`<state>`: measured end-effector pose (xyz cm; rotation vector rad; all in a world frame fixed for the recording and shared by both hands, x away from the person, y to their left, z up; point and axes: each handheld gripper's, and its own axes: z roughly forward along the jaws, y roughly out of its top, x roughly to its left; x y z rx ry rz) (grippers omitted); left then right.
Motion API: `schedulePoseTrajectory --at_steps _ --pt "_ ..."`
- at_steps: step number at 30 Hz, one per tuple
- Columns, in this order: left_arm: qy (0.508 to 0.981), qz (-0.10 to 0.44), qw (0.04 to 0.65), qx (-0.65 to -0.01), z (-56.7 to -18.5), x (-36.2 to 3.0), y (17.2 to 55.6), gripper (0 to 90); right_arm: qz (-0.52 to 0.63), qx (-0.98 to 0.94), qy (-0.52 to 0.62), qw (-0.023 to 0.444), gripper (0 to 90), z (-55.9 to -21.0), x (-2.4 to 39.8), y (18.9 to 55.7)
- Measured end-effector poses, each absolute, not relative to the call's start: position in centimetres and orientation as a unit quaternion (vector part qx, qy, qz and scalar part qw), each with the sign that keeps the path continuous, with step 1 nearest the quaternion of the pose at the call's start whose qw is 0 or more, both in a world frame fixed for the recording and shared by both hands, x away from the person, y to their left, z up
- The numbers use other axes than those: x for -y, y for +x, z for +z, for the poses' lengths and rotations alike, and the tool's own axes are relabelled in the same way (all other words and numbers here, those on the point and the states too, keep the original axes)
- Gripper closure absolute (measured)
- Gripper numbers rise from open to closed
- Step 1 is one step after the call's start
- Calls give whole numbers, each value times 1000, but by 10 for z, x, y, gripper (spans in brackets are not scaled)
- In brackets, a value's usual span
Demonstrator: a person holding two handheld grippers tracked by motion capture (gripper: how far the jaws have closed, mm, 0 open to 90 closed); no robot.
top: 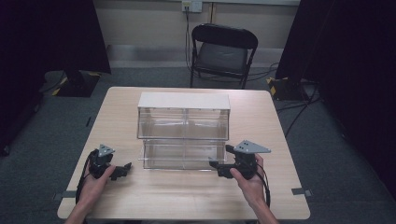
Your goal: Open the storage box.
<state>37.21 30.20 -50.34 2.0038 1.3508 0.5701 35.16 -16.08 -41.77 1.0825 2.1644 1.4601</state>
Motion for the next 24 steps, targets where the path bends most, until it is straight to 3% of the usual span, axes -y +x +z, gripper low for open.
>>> schedulePoseTrajectory --at_steps 24 --pt "764 217 323 -515 -503 -302 372 8 516 -752 377 160 141 -410 161 357"
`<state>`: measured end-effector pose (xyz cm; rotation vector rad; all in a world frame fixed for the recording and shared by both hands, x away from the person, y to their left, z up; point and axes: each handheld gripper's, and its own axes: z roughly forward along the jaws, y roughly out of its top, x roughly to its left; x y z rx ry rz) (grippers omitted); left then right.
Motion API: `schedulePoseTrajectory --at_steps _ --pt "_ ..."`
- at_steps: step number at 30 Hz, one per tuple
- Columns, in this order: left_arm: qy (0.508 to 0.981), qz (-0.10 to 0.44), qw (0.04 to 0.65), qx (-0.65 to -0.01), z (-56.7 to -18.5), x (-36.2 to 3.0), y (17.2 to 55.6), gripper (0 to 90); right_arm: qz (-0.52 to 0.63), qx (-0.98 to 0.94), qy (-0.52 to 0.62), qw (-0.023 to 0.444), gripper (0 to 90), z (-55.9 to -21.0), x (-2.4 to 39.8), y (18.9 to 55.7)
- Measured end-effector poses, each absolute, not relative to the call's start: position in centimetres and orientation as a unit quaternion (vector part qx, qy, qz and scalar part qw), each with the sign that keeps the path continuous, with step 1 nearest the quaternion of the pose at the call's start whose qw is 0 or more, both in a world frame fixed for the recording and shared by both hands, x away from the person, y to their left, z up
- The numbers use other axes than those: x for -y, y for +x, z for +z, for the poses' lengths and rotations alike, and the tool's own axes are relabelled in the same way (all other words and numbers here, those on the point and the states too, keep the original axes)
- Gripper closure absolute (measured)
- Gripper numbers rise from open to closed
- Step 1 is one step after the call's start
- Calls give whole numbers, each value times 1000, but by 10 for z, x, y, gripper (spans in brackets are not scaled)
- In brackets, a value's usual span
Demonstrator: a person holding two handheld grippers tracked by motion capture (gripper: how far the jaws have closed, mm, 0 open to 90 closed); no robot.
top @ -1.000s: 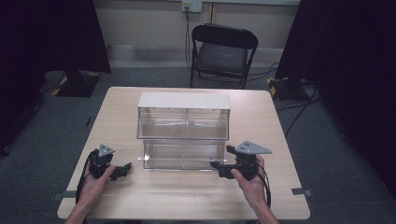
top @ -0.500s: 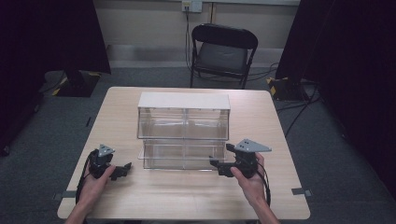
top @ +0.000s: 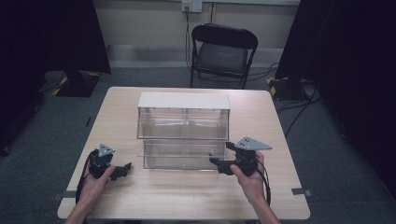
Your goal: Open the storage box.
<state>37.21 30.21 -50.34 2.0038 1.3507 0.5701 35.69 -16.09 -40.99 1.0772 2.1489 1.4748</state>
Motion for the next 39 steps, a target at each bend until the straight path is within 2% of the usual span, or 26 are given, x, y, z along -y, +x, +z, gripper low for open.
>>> schedulePoseTrajectory --at_steps 39 --pt "764 217 324 -515 -503 -302 372 7 529 -747 371 161 139 -398 157 365"
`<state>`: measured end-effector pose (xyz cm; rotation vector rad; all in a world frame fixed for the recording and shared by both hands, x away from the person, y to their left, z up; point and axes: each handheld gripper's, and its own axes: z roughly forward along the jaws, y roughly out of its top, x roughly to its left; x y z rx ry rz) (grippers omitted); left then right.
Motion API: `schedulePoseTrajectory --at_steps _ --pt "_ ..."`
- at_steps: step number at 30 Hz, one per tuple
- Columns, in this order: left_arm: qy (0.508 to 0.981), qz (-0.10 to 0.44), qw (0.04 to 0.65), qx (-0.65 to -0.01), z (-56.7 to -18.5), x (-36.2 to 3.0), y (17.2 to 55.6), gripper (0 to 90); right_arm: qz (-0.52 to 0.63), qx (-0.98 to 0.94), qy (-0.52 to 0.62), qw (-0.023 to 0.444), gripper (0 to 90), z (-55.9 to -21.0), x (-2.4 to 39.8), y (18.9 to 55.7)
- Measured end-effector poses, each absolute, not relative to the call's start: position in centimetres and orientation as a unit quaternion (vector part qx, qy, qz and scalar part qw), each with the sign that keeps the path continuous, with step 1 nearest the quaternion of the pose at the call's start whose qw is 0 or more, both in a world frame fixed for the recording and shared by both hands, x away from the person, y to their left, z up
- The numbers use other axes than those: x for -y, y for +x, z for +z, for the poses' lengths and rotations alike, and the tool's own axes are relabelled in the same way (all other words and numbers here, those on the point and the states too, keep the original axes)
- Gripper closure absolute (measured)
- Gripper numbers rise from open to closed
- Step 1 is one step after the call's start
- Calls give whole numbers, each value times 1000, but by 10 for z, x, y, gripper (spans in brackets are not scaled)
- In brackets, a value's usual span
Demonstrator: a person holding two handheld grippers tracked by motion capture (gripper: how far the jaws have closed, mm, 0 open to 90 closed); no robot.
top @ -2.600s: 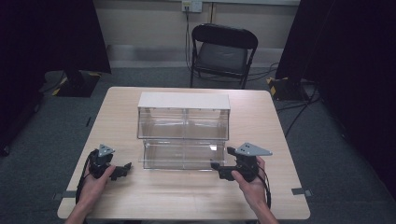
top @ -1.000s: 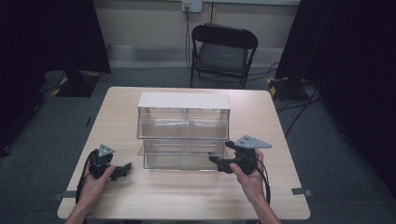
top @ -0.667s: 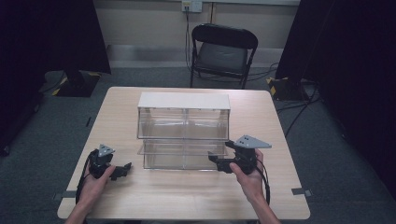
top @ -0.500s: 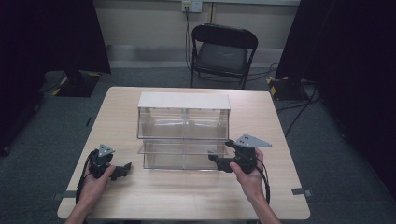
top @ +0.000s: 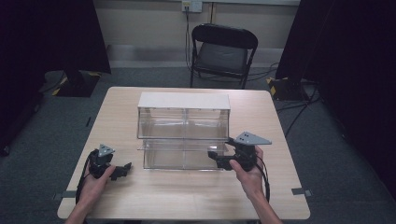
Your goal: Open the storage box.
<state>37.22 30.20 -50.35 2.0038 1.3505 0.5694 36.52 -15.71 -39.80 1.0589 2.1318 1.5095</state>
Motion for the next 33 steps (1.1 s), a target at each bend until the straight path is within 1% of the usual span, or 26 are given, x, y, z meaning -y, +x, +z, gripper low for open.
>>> schedulePoseTrajectory --at_steps 33 --pt "764 217 323 -515 -503 -302 372 7 537 -738 374 162 140 -394 158 367"
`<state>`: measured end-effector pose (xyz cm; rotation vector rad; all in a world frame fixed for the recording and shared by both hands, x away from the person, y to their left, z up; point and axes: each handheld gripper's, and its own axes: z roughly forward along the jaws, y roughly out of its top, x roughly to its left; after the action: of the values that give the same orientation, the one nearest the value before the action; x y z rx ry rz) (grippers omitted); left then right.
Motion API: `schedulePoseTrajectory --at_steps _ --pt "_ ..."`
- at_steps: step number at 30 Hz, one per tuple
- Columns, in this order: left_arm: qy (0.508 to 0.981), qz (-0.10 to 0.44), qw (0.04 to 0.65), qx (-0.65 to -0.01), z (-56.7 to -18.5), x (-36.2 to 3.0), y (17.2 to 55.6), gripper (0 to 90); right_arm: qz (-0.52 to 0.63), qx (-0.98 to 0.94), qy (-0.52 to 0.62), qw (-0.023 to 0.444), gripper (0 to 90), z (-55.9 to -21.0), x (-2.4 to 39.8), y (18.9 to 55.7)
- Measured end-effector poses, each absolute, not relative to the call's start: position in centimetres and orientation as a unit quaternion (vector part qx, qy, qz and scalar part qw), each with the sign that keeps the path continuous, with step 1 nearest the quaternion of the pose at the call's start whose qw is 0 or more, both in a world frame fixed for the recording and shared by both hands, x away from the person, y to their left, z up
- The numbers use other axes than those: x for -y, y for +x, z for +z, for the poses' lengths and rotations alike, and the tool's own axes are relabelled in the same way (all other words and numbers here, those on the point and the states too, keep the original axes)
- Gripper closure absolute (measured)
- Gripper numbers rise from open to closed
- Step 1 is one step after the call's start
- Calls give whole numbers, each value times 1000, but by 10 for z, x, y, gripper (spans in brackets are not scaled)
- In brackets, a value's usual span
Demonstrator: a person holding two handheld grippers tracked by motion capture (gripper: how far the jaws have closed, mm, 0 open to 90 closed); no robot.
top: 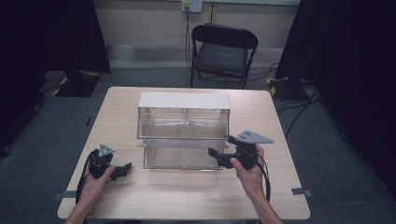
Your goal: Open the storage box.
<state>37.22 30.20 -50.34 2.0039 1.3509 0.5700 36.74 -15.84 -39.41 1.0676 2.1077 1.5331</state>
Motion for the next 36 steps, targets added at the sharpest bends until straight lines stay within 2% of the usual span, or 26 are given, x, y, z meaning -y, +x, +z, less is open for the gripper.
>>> schedulePoseTrajectory --at_steps 36 --pt "764 217 323 -515 -503 -302 372 7 549 -729 377 160 136 -392 159 368"
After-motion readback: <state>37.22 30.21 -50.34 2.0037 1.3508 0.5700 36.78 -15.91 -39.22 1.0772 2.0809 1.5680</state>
